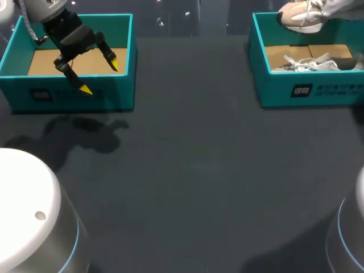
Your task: Take the shoe out of the shoebox, open the shoe tongue, remove and reinsert the insole, then place the shoe into the shoebox
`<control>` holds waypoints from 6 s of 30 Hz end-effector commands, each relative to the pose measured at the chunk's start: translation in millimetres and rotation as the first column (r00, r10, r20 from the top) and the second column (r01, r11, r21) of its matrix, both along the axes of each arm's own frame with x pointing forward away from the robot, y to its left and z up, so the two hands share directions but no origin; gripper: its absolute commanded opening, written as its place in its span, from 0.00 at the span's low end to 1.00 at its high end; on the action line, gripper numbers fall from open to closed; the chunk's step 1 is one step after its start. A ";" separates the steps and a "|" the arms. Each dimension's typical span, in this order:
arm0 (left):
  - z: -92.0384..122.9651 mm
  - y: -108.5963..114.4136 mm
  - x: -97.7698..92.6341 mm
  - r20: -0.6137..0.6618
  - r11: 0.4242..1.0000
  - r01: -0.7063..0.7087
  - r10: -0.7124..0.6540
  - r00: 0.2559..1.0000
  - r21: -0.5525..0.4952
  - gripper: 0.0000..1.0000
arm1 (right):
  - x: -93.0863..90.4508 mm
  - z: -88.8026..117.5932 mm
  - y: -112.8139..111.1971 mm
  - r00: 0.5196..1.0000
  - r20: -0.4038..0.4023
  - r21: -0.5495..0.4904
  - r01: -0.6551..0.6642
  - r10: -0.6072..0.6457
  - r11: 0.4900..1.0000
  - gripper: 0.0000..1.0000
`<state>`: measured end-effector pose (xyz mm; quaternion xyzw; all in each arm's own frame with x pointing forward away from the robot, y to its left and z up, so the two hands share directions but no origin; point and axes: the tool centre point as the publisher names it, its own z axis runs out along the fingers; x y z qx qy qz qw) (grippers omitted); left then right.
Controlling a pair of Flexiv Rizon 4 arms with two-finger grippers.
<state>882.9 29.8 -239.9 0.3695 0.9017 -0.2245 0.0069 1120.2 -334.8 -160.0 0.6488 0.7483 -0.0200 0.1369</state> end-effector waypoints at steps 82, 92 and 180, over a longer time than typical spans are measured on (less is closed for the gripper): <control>0.4 0.0 0.2 0.000 1.000 0.001 -0.001 1.000 0.003 1.00 | 35.4 -96.6 -6.9 0.959 -0.005 -0.108 0.282 -0.284 0.953 0.00; 0.4 0.0 0.2 0.000 1.000 0.001 -0.001 1.000 0.003 1.00 | 44.6 -103.8 -5.2 0.956 -0.016 -0.104 0.291 -0.294 0.951 0.00; 0.4 0.0 0.2 0.000 1.000 0.001 -0.001 1.000 0.003 1.00 | 50.7 -204.7 1.3 0.986 -0.086 0.030 0.146 -0.143 0.989 0.00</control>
